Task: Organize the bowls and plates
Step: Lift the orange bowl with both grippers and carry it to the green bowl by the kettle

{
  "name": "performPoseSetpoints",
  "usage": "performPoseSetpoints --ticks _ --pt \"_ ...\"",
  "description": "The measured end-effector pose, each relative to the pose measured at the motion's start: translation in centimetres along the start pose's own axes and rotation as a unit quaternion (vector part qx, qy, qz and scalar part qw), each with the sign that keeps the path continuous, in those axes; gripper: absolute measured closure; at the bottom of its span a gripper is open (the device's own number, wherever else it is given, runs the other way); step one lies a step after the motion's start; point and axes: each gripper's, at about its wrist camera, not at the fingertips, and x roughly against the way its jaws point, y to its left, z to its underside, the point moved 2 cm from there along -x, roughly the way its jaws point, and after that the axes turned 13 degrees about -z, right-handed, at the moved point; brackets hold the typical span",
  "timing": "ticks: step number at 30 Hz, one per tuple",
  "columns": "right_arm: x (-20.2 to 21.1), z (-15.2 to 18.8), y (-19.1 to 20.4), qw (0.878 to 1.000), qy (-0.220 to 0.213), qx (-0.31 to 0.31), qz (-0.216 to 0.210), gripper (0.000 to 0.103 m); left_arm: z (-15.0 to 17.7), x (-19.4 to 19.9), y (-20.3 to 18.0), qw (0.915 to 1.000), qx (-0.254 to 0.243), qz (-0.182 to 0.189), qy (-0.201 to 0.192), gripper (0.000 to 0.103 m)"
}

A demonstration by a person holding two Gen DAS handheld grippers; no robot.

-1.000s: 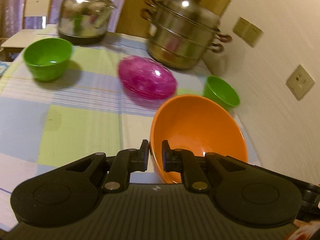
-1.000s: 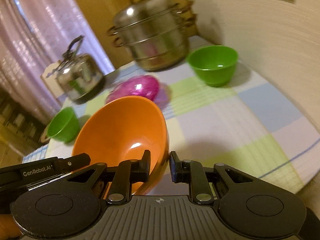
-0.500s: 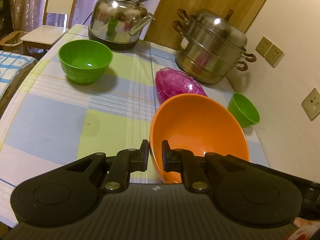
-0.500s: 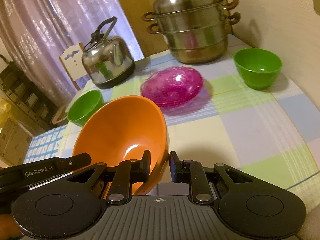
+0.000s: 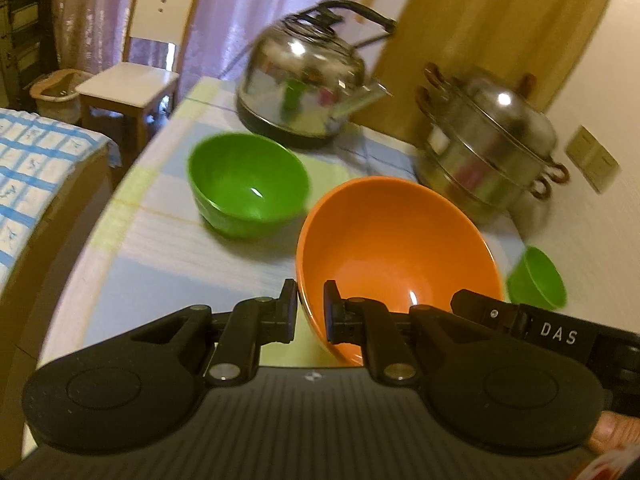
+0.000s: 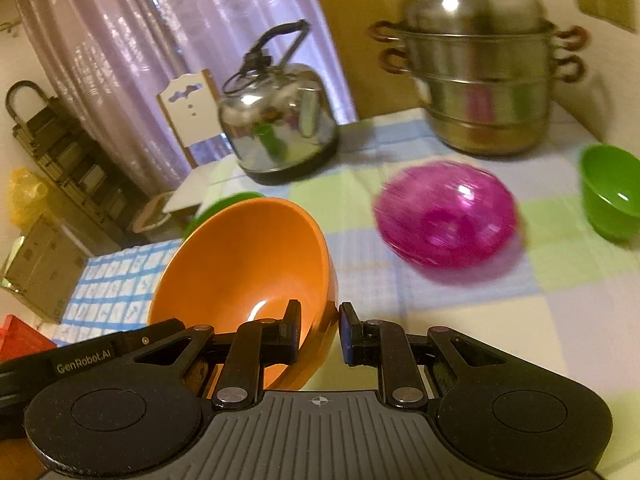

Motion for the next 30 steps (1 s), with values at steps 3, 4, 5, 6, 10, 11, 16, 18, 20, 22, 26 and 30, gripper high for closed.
performPoseSetpoints --ticks 3,4,5,6,10,11,16,18,20,22,26,30 --pt "-2.8 -2.0 0.9 1.000 0.007 0.004 -0.013 0.083 -2.3 -1.5 1.2 0.9999 0.007 -0.015 -0.003 0.092" --pt "-3.8 -2.7 1.0 1.000 0.011 0.005 -0.017 0.083 -3.2 -2.1 1.5 0.9998 0.010 -0.019 -0.004 0.092" --pt "-4.8 -3.3 1.2 1.000 0.014 0.004 -0.021 0.083 -3.9 -2.6 1.8 0.9997 0.013 -0.022 -0.004 0.092" --pt "-5.6 -4.0 1.2 1.000 0.018 0.004 -0.024 0.083 -4.6 -3.2 2.1 0.9996 0.017 -0.024 -0.004 0.092" --pt "-9.2 -6.3 1.4 0.999 0.027 0.013 -0.035 0.083 -7.2 -5.6 3.4 0.9990 0.029 -0.033 -0.002 0.092" --pt "-10.0 -6.7 1.5 0.999 0.030 0.015 -0.037 0.083 -7.7 -6.2 3.7 0.9989 0.028 -0.037 -0.003 0.092" --pt "-14.1 -8.4 1.0 0.998 0.045 0.011 -0.052 0.083 -10.1 -9.0 4.5 0.9980 0.022 -0.059 -0.004 0.092" --pt "-15.8 -8.9 0.6 0.997 0.055 0.003 -0.059 0.083 -10.5 -10.1 4.7 0.9976 0.020 -0.067 -0.004 0.092" --pt "-17.2 -9.2 0.2 0.996 0.066 -0.007 -0.063 0.083 -10.7 -11.1 4.8 0.9970 0.016 -0.076 -0.002 0.092" --pt "-18.2 -9.3 0.0 0.995 0.073 -0.003 -0.063 0.083 -10.9 -12.0 5.0 0.9966 0.015 -0.081 -0.001 0.091" --pt "-19.9 -9.1 -0.3 0.994 0.086 0.004 -0.062 0.083 -10.8 -13.6 5.4 0.9960 0.020 -0.087 0.006 0.092" --pt "-20.8 -8.4 -0.4 0.994 0.097 0.009 -0.058 0.083 -10.5 -14.5 5.5 0.9955 0.013 -0.093 0.008 0.092"
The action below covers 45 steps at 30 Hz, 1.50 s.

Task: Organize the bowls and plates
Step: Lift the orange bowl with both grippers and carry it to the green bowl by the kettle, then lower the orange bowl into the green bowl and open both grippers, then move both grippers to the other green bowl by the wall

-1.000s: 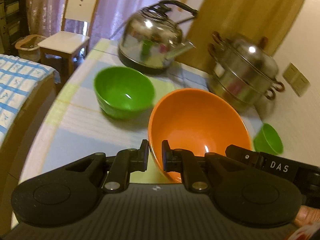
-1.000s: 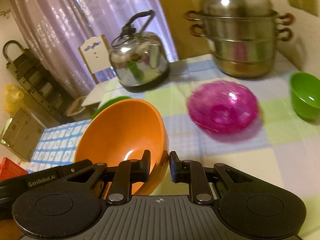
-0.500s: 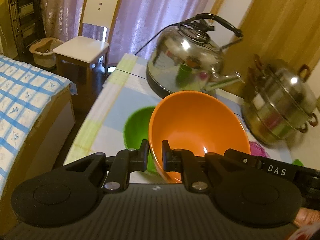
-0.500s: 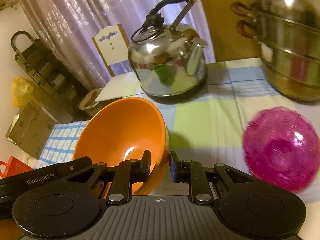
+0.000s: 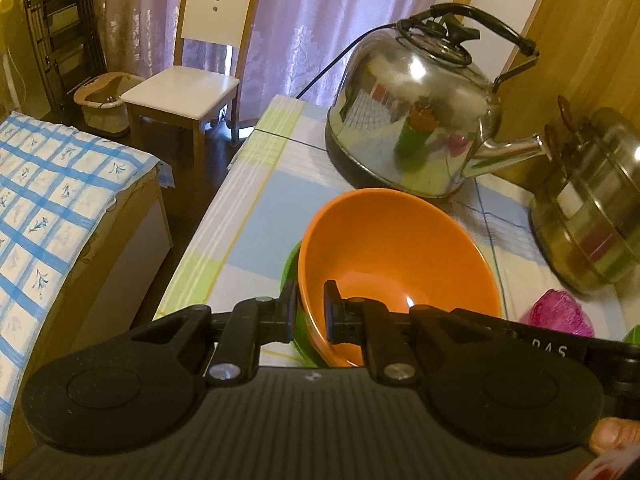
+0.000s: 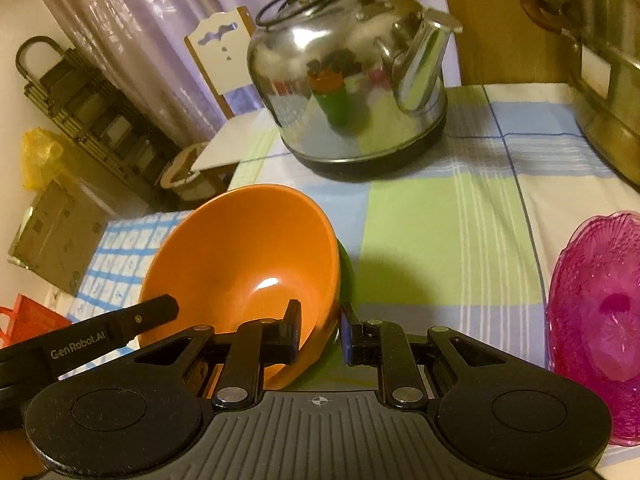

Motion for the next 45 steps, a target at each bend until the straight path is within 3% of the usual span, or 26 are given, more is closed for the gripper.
performPoseSetpoints --ticks 16,18,20,27,35,39,42,45 --pt "-0.9 0.2 0.7 0.999 -0.001 0.046 0.023 0.082 0.8 -1.1 -0.2 0.9999 -0.011 -0.006 -0.001 0.091" --pt "-0.9 0.2 0.7 0.998 -0.002 0.051 0.020 0.077 0.7 -1.2 0.1 1.0000 -0.006 -0.005 -0.004 0.091" --pt "-0.8 0.2 0.6 0.999 -0.009 0.048 0.004 0.059 0.7 -1.1 0.4 1.0000 0.000 -0.007 -0.007 0.091" --pt "1.4 0.5 0.4 0.998 -0.043 0.049 0.000 0.053 1.6 1.1 0.6 0.9996 0.013 0.002 -0.023 0.091" --pt "7.6 3.4 -0.8 0.997 -0.075 0.016 -0.004 0.050 4.2 6.9 -0.7 0.9979 0.024 0.027 -0.054 0.079" --pt "12.2 5.9 -1.8 0.995 -0.092 -0.009 0.021 0.049 6.2 10.2 -2.3 0.9969 0.021 0.045 -0.061 0.076" --pt "15.9 8.0 -2.6 0.993 -0.104 -0.029 0.043 0.047 7.9 12.8 -4.1 0.9962 0.014 0.065 -0.056 0.063" --pt "20.0 10.3 -3.5 0.989 -0.126 -0.046 0.066 0.045 9.7 15.0 -6.0 0.9951 0.004 0.083 -0.053 0.060"
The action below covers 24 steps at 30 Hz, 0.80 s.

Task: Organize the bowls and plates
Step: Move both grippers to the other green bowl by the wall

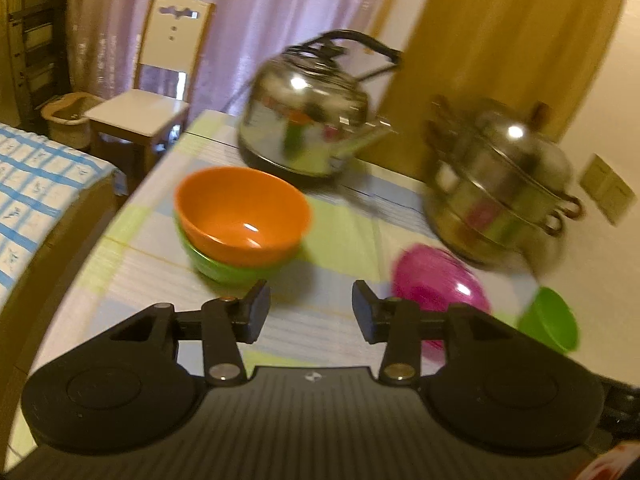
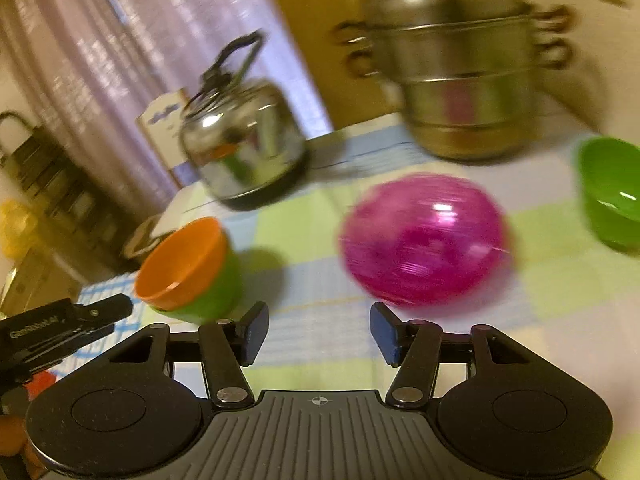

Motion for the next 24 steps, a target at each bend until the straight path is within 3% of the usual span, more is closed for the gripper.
performPoseSetpoints --ticks 3,8,13,24 --pt "3.9 1.1 -1.5 0.999 -0.016 -0.002 0.032 0.044 2.0 2.2 -2.6 0.9998 -0.011 0.015 0.000 0.050" --pt "10.3 2.9 -4.2 0.996 -0.044 -0.024 0.076 0.040 5.0 5.2 -6.5 0.9987 -0.030 0.040 0.001 0.041" --pt "15.0 4.1 -6.4 0.991 -0.045 -0.024 0.126 0.034 7.9 7.1 -10.6 0.9971 -0.047 0.060 0.007 0.027" --pt "22.1 6.6 -10.2 0.982 -0.064 -0.035 0.174 0.028 12.0 9.0 -17.5 0.9900 -0.116 0.080 0.006 0.022"
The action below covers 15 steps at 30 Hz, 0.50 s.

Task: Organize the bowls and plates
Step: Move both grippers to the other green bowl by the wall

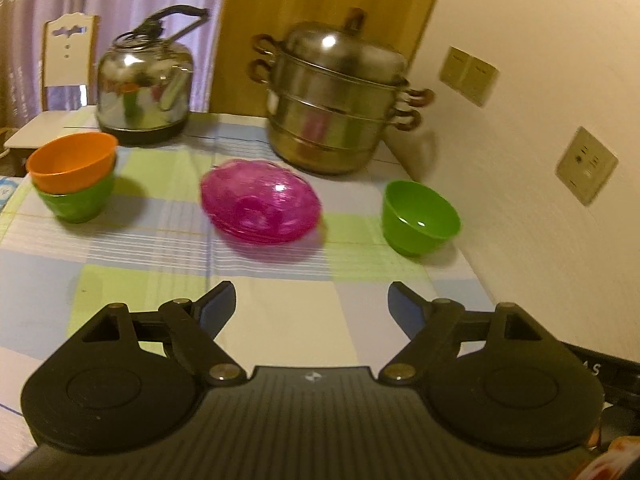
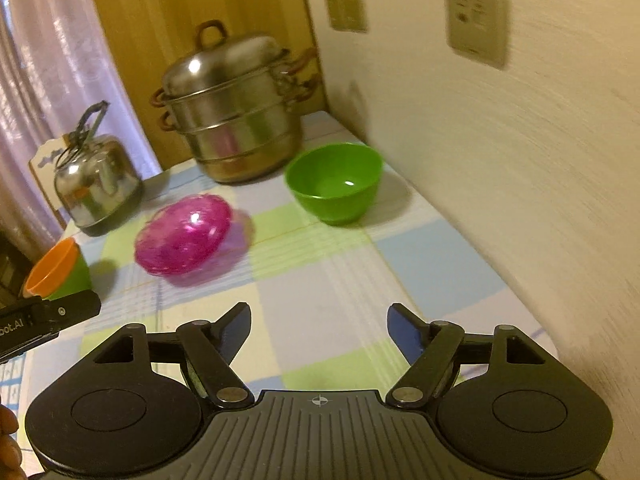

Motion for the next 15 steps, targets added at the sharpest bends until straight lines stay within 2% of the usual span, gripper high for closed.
performPoseSetpoints --ticks 4,15 --pt "0.7 0.2 -2.0 1.000 0.000 -0.018 0.008 0.028 0.2 0.0 -1.7 0.9997 -0.011 0.018 0.010 0.022" --pt "1.5 0.0 -5.0 0.998 -0.005 -0.053 0.013 0.028 0.6 -0.9 -3.5 0.9990 -0.019 0.032 0.024 0.022"
